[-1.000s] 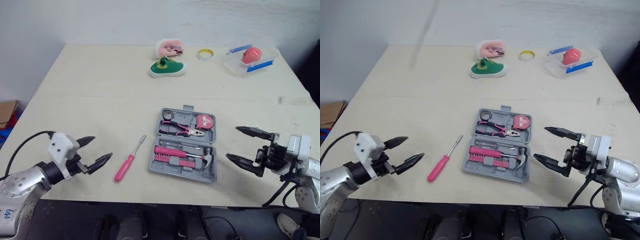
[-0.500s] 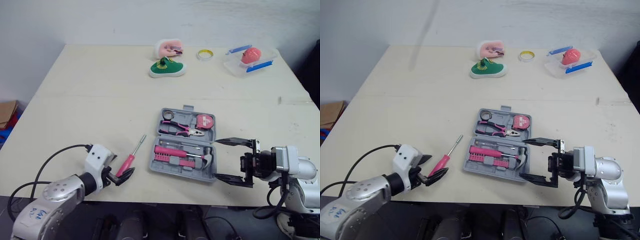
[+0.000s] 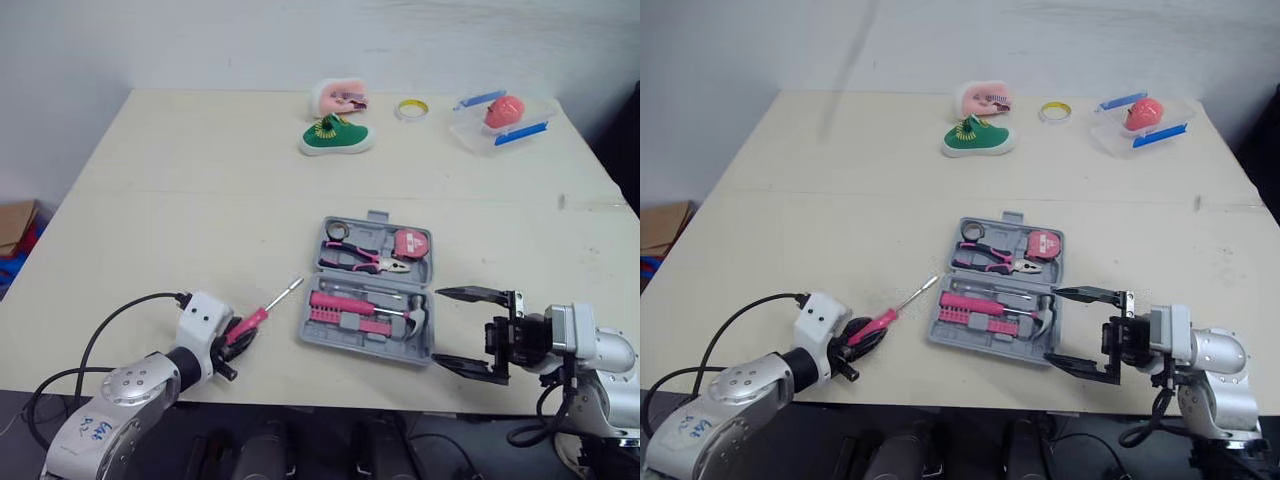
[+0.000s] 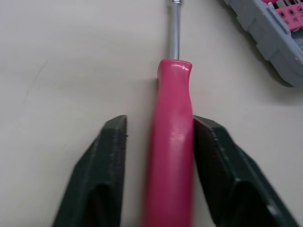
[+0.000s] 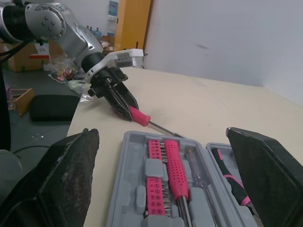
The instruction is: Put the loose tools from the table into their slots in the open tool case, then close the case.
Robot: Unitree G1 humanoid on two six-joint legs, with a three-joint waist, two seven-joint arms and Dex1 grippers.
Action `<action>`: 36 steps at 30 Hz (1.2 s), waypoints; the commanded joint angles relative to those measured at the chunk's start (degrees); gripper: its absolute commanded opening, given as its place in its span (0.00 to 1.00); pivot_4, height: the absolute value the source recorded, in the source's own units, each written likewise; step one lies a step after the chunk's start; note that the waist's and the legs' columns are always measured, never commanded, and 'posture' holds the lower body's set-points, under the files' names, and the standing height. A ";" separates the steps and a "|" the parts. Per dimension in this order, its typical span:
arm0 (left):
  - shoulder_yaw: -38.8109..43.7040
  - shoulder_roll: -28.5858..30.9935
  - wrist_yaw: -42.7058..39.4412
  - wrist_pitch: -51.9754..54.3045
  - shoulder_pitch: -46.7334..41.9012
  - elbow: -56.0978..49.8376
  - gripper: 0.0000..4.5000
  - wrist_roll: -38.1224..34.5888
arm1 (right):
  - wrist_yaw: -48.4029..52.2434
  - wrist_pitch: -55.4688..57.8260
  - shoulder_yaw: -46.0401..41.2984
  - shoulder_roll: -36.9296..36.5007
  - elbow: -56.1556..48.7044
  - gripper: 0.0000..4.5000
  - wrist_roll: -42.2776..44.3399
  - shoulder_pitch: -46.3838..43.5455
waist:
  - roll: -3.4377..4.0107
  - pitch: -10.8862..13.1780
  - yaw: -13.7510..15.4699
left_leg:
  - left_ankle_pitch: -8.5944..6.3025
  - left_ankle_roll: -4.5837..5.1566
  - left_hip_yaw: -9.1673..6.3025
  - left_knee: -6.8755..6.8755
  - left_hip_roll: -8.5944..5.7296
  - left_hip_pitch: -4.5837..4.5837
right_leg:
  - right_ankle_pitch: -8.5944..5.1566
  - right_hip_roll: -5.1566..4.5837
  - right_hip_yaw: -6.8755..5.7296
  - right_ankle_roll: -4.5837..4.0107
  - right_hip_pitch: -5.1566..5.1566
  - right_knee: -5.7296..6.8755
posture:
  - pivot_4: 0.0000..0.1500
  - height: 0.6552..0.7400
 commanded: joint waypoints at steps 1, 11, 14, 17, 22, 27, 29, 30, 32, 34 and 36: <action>-1.34 -0.20 -0.90 0.54 1.09 1.35 0.12 0.57 | 1.12 -2.00 -2.26 -0.63 0.57 1.00 0.15 0.82 | 0.00 0.00 0.10 | 0.00 0.00 0.00 0.00 0.00 0.00 | 0.00 -0.01 0.00 0.00 0.01 0.00 | 1.00 1.00; 2.08 2.23 -11.23 -15.81 -5.67 6.62 0.12 1.75 | 1.79 -6.43 -4.62 -0.70 5.54 1.00 -0.95 2.63 | 0.04 0.02 0.80 | -0.02 0.03 -0.02 0.04 0.01 -0.01 | 0.00 -0.01 -0.02 -0.01 -0.04 0.02 | 1.00 1.00; 1.40 5.47 -18.46 -22.13 -10.07 9.66 0.12 1.97 | 1.11 -7.79 -5.95 -0.97 6.56 1.00 -1.32 3.64 | 0.06 0.04 1.19 | -0.01 -0.01 -0.02 0.02 0.01 -0.05 | -0.01 -0.01 -0.03 -0.02 -0.07 0.00 | 1.00 1.00; -0.27 8.23 -26.01 -27.50 -13.59 12.15 0.12 1.71 | 0.61 -7.76 -7.10 -1.63 6.37 1.00 -1.54 4.92 | 0.14 0.08 1.16 | 0.01 -0.17 0.02 0.00 0.01 -0.06 | -0.01 -0.01 -0.02 -0.02 -0.06 -0.08 | 1.00 1.00; -6.70 11.21 -41.34 -34.70 -23.76 16.93 0.12 0.98 | -0.81 -7.12 -8.57 -3.17 5.21 1.00 -2.26 7.60 | 0.17 0.11 1.15 | 0.02 -0.21 0.12 0.02 0.00 -0.09 | 0.00 0.03 -0.02 -0.01 -0.05 -0.15 | 1.00 1.00; -14.68 11.34 -51.56 -33.91 -34.02 20.43 0.12 1.80 | -4.18 -5.21 -9.46 -4.33 1.56 1.00 -2.96 9.95 | 0.19 0.12 1.10 | 0.20 0.05 0.16 0.06 0.01 -0.06 | 0.02 0.11 0.01 0.03 -0.02 -0.07 | 1.00 1.00; -18.59 10.93 -54.41 -32.22 -38.73 21.64 0.12 3.13 | -5.73 -3.75 -10.02 -5.00 -0.51 1.00 -3.08 11.30 | 0.17 0.17 1.16 | 0.28 0.11 0.16 0.08 0.01 -0.07 | 0.02 0.13 0.00 0.04 -0.04 -0.01 | 1.00 1.00; -20.51 10.65 -55.14 -31.07 -40.82 22.10 0.12 4.10 | -6.54 -3.03 -10.38 -5.22 -1.55 1.00 -2.89 11.96 | 0.17 0.18 1.19 | 0.29 0.11 0.16 0.10 0.01 -0.07 | 0.02 0.12 0.01 0.04 -0.04 0.02 | 1.00 1.00; -22.41 10.46 -55.83 -29.74 -42.82 22.63 0.12 5.16 | -7.48 -2.18 -10.76 -5.43 -2.73 1.00 -2.62 12.67 | 0.16 0.18 1.10 | 0.30 0.10 0.15 0.11 0.01 -0.06 | 0.03 0.13 0.02 0.06 -0.02 0.03 | 1.00 1.00; -24.26 10.39 -55.55 -26.48 -44.38 22.94 0.12 6.38 | -8.02 -1.63 -11.00 -5.60 -3.61 1.00 -2.65 13.24 | 0.16 0.18 0.91 | 0.31 0.11 0.17 0.10 0.01 -0.03 | 0.03 0.15 0.07 0.06 -0.03 0.04 | 1.00 1.00; -28.91 8.15 -54.41 -22.82 -47.08 23.43 0.12 9.58 | -9.07 -0.91 -11.31 -5.73 -5.15 1.00 -2.88 14.23 | 0.16 0.22 1.11 | 0.32 0.13 0.16 0.10 0.04 -0.05 | 0.03 0.20 0.07 0.07 -0.04 0.04 | 1.00 1.00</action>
